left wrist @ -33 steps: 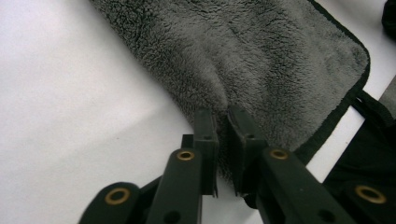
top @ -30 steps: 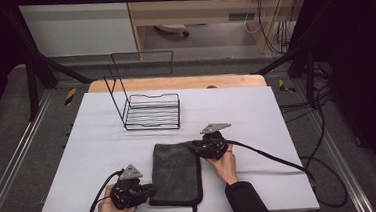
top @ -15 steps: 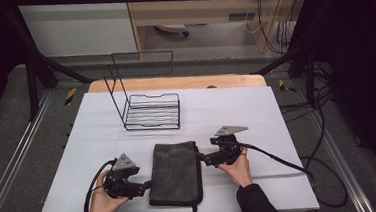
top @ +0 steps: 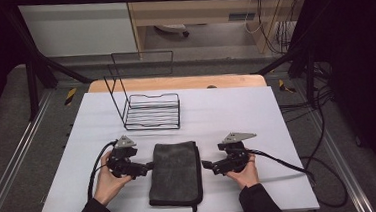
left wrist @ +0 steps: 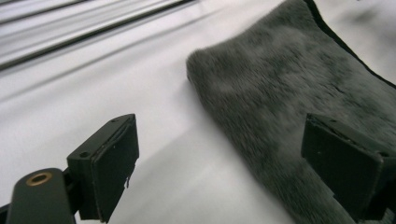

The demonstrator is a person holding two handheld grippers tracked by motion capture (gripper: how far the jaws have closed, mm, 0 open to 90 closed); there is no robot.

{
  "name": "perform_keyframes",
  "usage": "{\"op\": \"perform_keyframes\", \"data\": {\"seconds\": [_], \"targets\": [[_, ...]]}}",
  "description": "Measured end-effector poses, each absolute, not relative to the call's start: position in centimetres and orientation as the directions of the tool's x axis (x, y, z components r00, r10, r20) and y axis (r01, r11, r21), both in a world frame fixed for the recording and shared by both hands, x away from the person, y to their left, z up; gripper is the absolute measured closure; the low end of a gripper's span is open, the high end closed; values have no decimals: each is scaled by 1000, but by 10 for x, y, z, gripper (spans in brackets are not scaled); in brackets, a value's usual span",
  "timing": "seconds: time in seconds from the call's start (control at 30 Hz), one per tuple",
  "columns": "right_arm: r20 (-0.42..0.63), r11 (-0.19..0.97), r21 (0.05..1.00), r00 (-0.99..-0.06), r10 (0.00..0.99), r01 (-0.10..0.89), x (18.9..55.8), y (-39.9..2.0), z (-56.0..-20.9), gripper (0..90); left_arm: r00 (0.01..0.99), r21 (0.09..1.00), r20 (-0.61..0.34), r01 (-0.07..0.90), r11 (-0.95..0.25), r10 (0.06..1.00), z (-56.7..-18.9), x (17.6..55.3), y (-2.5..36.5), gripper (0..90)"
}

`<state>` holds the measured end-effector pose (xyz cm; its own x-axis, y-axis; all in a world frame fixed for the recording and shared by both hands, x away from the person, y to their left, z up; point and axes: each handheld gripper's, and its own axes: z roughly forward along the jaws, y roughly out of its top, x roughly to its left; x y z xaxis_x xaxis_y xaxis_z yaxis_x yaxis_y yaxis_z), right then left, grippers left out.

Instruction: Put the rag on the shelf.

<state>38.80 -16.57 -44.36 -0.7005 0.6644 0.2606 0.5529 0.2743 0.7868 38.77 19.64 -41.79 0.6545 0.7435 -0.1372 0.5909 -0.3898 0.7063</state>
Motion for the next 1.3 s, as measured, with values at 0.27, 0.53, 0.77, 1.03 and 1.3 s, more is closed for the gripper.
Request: {"op": "perform_keyframes", "data": {"seconds": [0.27, 0.53, 0.77, 1.03, 1.3], "targets": [[279, 259, 784, -693, 665, 564, 383, -169, -444, 9, 617, 697, -141, 618, -365, 774, -421, 412, 190, 141], [283, 260, 781, -692, 664, 568, 383, -169, -445, 13, 601, 696, -177, 637, -332, 779, -425, 430, 183, 232], [281, 263, 778, -691, 666, 570, 383, -168, -446, 19, 600, 662, -213, 669, -337, 771, -435, 434, 176, 434], [275, 266, 775, -685, 674, 573, 384, -167, -448, 40, 606, 652, -225, 675, -345, 763, -443, 432, 171, 629], [281, 234, 784, -664, 693, 575, 393, -163, -443, 96, 611, 642, -244, 684, -346, 753, -444, 430, 169, 731]]}}
